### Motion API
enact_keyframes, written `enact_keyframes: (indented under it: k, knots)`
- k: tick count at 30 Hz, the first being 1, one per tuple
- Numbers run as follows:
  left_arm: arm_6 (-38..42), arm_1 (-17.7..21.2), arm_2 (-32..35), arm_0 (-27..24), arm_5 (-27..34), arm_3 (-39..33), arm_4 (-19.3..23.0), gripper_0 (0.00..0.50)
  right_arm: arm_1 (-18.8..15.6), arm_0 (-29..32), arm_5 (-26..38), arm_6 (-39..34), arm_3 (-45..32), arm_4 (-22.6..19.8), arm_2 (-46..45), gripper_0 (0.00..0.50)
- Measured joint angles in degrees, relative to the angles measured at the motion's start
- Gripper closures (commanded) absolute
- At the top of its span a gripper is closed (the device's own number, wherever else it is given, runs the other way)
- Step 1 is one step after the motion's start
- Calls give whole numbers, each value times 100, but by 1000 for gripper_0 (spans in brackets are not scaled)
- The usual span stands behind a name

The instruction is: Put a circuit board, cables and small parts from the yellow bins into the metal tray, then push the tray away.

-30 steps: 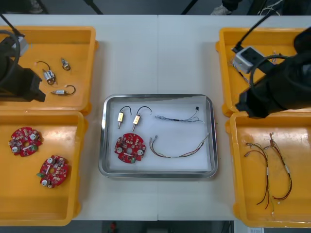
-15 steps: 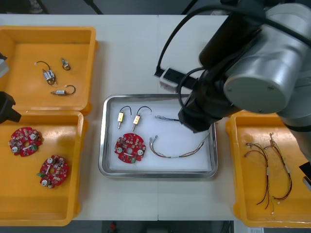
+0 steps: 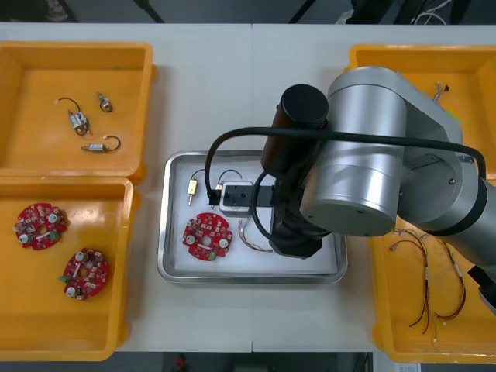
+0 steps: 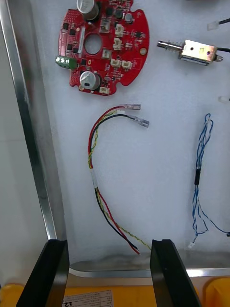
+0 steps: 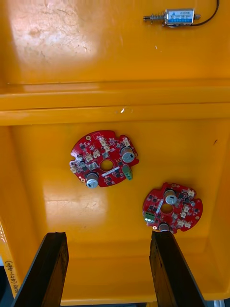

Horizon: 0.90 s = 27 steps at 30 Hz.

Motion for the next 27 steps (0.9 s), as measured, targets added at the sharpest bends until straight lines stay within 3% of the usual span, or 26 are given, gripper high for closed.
enact_keyframes:
  k: [15,22,27]
  knots:
    - [0,1,83,37,-129,0,93,0,40,160,-726,-4,45,743,1151,10]
    - [0,2,83,38,-131,0,122,0,276,442,-854,-4,380,1407,1432,10]
    - [0,2,83,39,-132,0,125,0,468,524,-915,-4,628,1485,1589,10]
